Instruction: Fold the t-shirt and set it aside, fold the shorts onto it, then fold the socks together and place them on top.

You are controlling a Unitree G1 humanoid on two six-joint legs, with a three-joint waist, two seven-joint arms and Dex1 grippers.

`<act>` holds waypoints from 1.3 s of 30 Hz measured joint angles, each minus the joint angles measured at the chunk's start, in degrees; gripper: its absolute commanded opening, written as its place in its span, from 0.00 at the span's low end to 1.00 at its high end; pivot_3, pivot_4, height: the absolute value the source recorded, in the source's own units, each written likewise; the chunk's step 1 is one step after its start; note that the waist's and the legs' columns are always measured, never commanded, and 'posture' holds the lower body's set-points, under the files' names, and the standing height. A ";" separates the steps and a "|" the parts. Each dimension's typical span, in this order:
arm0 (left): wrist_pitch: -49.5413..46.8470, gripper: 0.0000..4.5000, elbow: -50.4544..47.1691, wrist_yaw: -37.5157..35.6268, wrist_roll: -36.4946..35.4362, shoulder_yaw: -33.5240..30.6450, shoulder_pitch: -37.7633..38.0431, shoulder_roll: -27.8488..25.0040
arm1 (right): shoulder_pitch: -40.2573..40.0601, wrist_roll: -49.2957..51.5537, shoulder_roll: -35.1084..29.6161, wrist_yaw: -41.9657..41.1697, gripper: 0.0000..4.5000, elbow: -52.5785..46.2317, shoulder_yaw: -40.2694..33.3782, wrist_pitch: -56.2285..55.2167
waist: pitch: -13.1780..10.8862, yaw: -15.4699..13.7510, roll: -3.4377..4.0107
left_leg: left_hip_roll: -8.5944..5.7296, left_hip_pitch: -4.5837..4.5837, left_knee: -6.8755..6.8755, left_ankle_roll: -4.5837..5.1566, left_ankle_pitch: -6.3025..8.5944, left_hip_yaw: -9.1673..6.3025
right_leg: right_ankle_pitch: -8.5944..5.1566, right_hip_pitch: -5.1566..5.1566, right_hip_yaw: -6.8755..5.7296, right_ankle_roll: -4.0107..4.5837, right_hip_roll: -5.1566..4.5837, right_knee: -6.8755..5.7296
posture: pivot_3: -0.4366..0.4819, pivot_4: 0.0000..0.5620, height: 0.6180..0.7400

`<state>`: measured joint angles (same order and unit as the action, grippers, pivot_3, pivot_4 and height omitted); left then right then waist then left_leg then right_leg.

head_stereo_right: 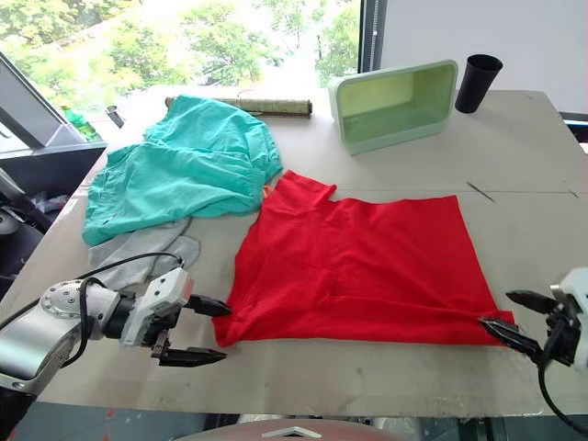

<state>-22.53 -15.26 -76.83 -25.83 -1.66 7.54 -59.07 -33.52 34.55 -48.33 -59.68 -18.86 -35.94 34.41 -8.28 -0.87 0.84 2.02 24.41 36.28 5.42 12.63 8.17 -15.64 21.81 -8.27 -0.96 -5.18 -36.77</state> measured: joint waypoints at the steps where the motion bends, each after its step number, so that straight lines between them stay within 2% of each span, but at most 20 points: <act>1: 0.10 0.99 -0.04 0.15 0.07 -0.02 0.17 0.00 | -0.57 -0.29 0.16 0.00 1.00 0.19 0.00 -0.01 | 0.00 0.04 0.00 | 0.00 0.00 0.00 0.00 0.00 0.00 | 0.00 0.00 0.00 0.00 0.00 0.00 | 0.48 0.27 1.00; 4: 0.37 0.81 -0.46 1.07 0.58 -0.05 0.59 0.00 | -2.68 -1.51 0.68 0.01 1.00 0.35 0.21 -0.01 | 0.00 0.11 0.10 | 0.00 -0.02 0.00 0.00 0.00 0.00 | -0.01 0.01 0.03 0.00 0.00 0.00 | 0.48 0.27 1.00; 6: 0.36 0.60 -0.46 1.41 1.04 0.01 0.59 0.00 | -2.80 -1.98 0.95 0.02 1.00 0.35 0.51 -0.04 | -0.02 0.19 0.12 | 0.01 -0.02 0.00 0.00 0.00 0.00 | -0.01 0.01 0.03 0.00 0.00 0.00 | 0.48 0.27 1.00; 7: 0.35 0.48 -0.45 1.59 1.16 0.07 0.65 0.00 | -2.73 -2.12 1.25 0.04 0.91 0.35 0.78 -0.04 | -0.03 0.19 0.10 | 0.01 -0.01 0.00 0.01 0.01 -0.01 | -0.01 0.02 0.03 0.00 0.00 0.00 | 0.48 0.27 1.00; 9: 0.35 0.29 -0.41 1.74 1.58 0.13 0.85 0.01 | -2.60 -2.44 1.56 0.11 0.82 0.37 1.25 -0.16 | -0.05 0.18 0.07 | 0.01 0.00 -0.03 0.01 0.01 -0.01 | -0.01 0.03 0.04 0.00 0.00 0.03 | 0.48 0.27 1.00; 11: 0.36 0.07 -0.37 1.84 2.01 0.16 1.23 0.01 | -2.68 -2.58 1.69 0.01 0.59 0.36 1.56 -0.26 | -0.06 0.16 0.06 | 0.01 0.01 -0.10 0.01 0.01 -0.01 | -0.01 0.05 0.03 0.00 0.01 0.06 | 0.48 0.27 1.00; 12: 0.36 0.00 -0.31 1.87 2.11 0.19 1.37 0.01 | -2.69 -2.58 1.87 0.00 0.49 0.36 1.68 -0.26 | -0.06 0.15 0.06 | 0.01 0.01 -0.11 0.00 0.01 -0.01 | -0.02 0.06 0.03 0.00 0.01 0.07 | 0.48 0.27 1.00; 16: 0.57 0.00 -0.16 1.87 2.39 0.21 1.68 0.00 | -2.75 -2.56 2.28 -0.14 0.04 0.36 1.77 -0.23 | -0.09 0.13 0.09 | 0.01 0.01 -0.12 0.00 0.01 -0.01 | -0.01 0.07 0.03 0.00 0.01 0.07 | 0.48 0.27 1.00; 17: 0.79 0.00 -0.15 1.86 2.61 0.21 1.76 0.00 | -2.97 -2.57 2.28 -0.42 0.02 0.36 1.77 -0.22 | -0.09 0.13 0.09 | 0.01 0.01 -0.12 0.00 0.01 -0.01 | -0.01 0.07 0.03 0.00 0.01 0.07 | 0.48 0.27 1.00; 28: 3.27 0.00 -0.01 0.57 3.06 0.06 4.14 -0.84 | -6.83 -2.53 1.33 -3.62 0.02 -0.09 1.73 0.56 | -0.09 0.17 0.11 | 0.01 0.00 -0.21 0.00 0.02 -0.01 | -0.02 0.07 0.03 0.01 0.01 0.13 | 0.48 0.27 1.00; 39: 7.66 0.00 1.29 -3.48 3.31 -0.09 8.22 -4.84 | -11.58 -3.85 -0.09 -6.41 0.02 -0.03 0.42 -1.09 | 0.00 0.13 0.20 | -0.01 -0.01 -0.64 -0.04 0.03 0.00 | -0.02 0.07 0.01 0.00 0.06 0.55 | 0.48 0.27 1.00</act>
<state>-14.87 -13.97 -80.32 -22.52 -1.74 15.76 -63.91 -45.10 30.70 -48.42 -66.09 -18.89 -35.52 33.32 -8.28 -0.74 1.04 2.01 24.40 35.64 5.38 12.65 8.17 -15.66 21.87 -8.27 -0.96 -5.12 -36.22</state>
